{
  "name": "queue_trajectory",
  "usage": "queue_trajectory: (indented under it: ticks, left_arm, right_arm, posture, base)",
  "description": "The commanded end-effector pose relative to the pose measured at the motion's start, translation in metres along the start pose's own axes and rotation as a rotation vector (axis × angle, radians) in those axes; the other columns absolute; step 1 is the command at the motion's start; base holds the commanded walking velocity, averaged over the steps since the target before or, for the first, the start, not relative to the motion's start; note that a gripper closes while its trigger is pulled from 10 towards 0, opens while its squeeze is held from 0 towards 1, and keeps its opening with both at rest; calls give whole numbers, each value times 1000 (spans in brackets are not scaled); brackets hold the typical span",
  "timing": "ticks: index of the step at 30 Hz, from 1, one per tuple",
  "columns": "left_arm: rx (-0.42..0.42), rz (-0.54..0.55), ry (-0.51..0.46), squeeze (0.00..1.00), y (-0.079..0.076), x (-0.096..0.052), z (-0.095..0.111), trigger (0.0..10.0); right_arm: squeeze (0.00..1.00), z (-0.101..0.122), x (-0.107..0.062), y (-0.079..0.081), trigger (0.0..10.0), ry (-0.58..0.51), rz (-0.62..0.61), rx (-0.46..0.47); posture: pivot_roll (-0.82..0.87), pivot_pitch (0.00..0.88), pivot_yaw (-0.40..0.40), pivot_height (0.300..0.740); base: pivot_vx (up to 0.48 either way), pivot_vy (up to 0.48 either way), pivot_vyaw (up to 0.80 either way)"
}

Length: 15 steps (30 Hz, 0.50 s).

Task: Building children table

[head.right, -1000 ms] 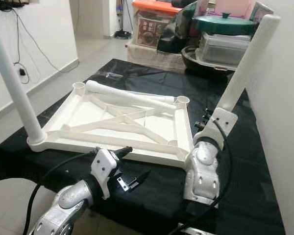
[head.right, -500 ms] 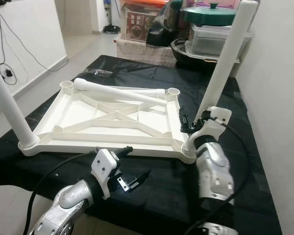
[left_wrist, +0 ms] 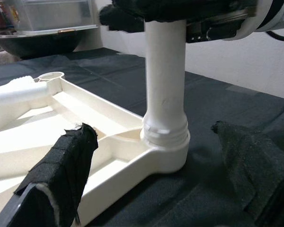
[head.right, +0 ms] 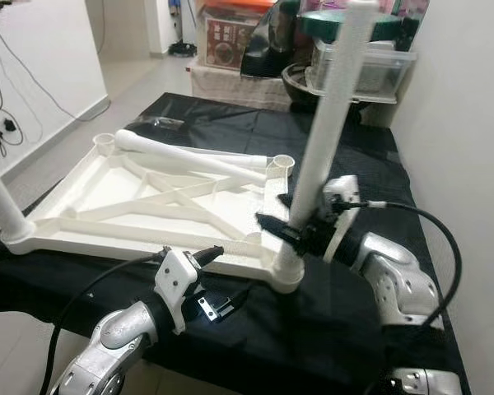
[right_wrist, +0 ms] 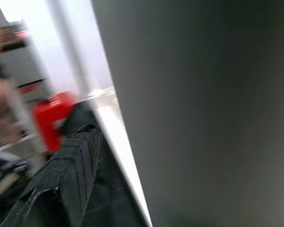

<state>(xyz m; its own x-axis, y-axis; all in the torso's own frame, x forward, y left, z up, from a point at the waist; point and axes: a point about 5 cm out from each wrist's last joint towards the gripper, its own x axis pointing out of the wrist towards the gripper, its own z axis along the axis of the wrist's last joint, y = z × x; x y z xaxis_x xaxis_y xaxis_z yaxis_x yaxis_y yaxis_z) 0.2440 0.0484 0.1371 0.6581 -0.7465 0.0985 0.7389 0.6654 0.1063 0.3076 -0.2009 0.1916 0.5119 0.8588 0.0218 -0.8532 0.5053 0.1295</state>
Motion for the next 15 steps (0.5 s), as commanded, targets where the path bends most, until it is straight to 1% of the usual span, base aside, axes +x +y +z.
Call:
queue_trajectory:
  ticks: [1,3,4,6,7,8,10,11,12,13,14,15]
  left_arm:
    - [5,3,1,0,0,0,0,10000]
    - [5,3,1,0,0,0,0,10000]
    - [5,1,1,0,0,0,0,10000]
    - [4,-1,1,0,0,0,0,10000]
    - [3,-1,1,0,-1,0,0,10000]
    - [3,-1,1,0,-1,0,0,10000]
    - [2,-1,0,0,-1,0,0,10000]
    - [2,-1,0,0,-1,0,0,10000]
    - [2,-1,0,0,-1,0,-1,10000]
    - [0,-2,0,0,-2,0,-1,10000]
    - [0,-2,0,0,-2,0,-1,10000]
    - [-1,-5,1,0,-2,0,-1,10000]
  right_arm:
    - [0,1,12,6,10000,10,99,-14]
    - [0,1,12,6,10000,10,99,-14]
    - [0,-1,15,6,0,32,110,-26]
    - [0,-3,18,5,0,38,89,-40]
    - [0,-4,20,3,0,37,53,-47]
    - [0,-4,20,3,0,37,53,-47]
    - [0,-5,20,-1,0,-10,-53,-59]
    - [0,-5,20,-1,0,-10,-53,-59]
    - [0,-5,19,-3,0,-42,-122,-53]
    - [0,-4,16,-8,0,-83,-256,-48]
    - [0,-4,16,-8,0,-83,-256,-48]
    - [0,-5,9,-19,0,-108,-452,-44]
  posture:
    - [100,0,-72,740]
    - [100,0,-72,740]
    - [98,0,-69,740]
    - [99,0,-71,740]
    - [101,0,-73,740]
    - [101,0,-73,740]
    - [97,0,-75,740]
    - [97,0,-75,740]
    - [95,0,-76,740]
    - [89,0,-70,740]
    - [89,0,-70,740]
    - [87,0,-71,740]
  base:
    - [0,0,0]
    - [0,0,0]
    - [0,0,0]
    - [0,0,0]
    - [0,0,0]
    - [0,0,0]
    - [0,0,0]
    - [0,0,0]
    - [0,0,0]
    - [0,0,0]
    - [0,0,0]
    - [0,0,0]
